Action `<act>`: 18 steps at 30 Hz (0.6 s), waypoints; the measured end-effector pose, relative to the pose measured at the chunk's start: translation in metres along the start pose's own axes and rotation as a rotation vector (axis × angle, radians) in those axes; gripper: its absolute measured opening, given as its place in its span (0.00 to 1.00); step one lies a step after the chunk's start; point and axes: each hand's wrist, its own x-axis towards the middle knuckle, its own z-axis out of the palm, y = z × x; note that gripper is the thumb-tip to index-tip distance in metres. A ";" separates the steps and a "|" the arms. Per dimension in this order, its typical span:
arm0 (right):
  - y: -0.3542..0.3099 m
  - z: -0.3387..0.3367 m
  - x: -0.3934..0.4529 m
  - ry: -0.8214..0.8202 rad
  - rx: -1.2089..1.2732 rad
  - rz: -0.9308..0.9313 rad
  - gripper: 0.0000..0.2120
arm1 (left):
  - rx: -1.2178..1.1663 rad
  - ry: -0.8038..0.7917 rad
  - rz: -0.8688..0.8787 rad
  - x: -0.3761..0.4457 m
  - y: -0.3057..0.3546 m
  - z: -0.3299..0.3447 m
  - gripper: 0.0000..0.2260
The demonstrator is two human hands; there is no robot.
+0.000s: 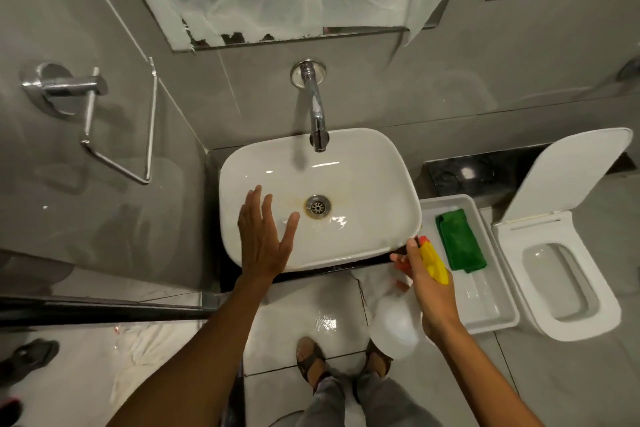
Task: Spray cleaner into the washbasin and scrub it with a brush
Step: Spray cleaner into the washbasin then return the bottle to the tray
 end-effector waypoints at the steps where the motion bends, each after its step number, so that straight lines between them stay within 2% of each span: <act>1: 0.003 -0.008 0.004 0.014 0.014 0.012 0.11 | -0.005 -0.012 0.040 -0.002 0.012 0.007 0.32; 3: 0.008 -0.025 0.013 0.048 0.043 0.034 0.12 | -0.019 -0.035 0.115 -0.005 0.041 0.023 0.31; 10: 0.022 -0.088 0.055 0.165 0.080 0.017 0.30 | -0.040 -0.199 0.249 -0.009 0.139 0.078 0.35; 12: 0.025 -0.106 0.070 0.195 0.077 0.024 0.26 | -0.036 -0.251 0.285 -0.009 0.164 0.095 0.35; 15: 0.037 -0.136 0.099 0.226 0.050 0.054 0.09 | -0.019 -0.317 0.338 -0.006 0.191 0.120 0.37; 16: 0.043 -0.145 0.110 0.245 0.055 0.055 0.11 | -0.003 -0.329 0.363 -0.004 0.198 0.128 0.38; 18: 0.059 -0.161 0.129 0.284 0.065 0.041 0.25 | 0.029 -0.338 0.427 0.001 0.208 0.144 0.39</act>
